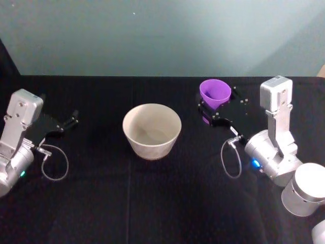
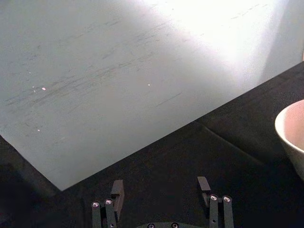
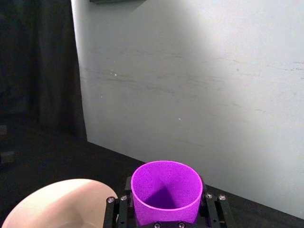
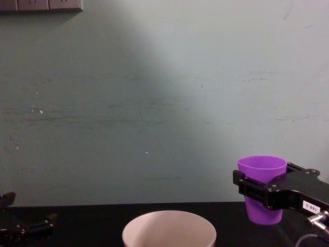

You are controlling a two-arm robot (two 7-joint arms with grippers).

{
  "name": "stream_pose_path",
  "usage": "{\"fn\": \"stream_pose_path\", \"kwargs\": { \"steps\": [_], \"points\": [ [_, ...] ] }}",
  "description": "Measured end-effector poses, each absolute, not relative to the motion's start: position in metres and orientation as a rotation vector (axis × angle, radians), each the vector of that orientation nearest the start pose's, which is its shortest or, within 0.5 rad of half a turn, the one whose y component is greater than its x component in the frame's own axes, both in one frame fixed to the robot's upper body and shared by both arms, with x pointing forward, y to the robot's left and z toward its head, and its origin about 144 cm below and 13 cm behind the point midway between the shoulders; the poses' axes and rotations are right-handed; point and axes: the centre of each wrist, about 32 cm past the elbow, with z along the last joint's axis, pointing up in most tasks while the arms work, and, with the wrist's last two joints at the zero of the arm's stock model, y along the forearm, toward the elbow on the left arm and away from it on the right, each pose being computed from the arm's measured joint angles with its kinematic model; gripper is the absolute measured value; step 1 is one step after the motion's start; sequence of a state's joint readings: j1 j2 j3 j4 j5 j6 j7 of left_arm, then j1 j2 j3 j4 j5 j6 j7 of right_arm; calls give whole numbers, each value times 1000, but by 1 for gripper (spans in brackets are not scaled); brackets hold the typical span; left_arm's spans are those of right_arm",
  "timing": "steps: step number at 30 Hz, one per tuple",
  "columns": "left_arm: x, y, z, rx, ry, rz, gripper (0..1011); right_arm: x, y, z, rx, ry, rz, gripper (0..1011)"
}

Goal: Pick up the cup and pour the mung beans from the cup into the bowl.

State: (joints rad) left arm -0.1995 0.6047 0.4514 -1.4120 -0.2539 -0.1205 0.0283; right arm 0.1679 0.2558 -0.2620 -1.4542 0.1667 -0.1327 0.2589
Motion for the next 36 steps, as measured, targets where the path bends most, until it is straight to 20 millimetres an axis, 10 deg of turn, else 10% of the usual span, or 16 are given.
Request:
{"fn": "stream_pose_path", "kwargs": {
  "steps": [36],
  "points": [
    [489,310,1140,304,-285,1248,1000,498,-231,1153,-5,-177,-1079,738]
  ]
}}
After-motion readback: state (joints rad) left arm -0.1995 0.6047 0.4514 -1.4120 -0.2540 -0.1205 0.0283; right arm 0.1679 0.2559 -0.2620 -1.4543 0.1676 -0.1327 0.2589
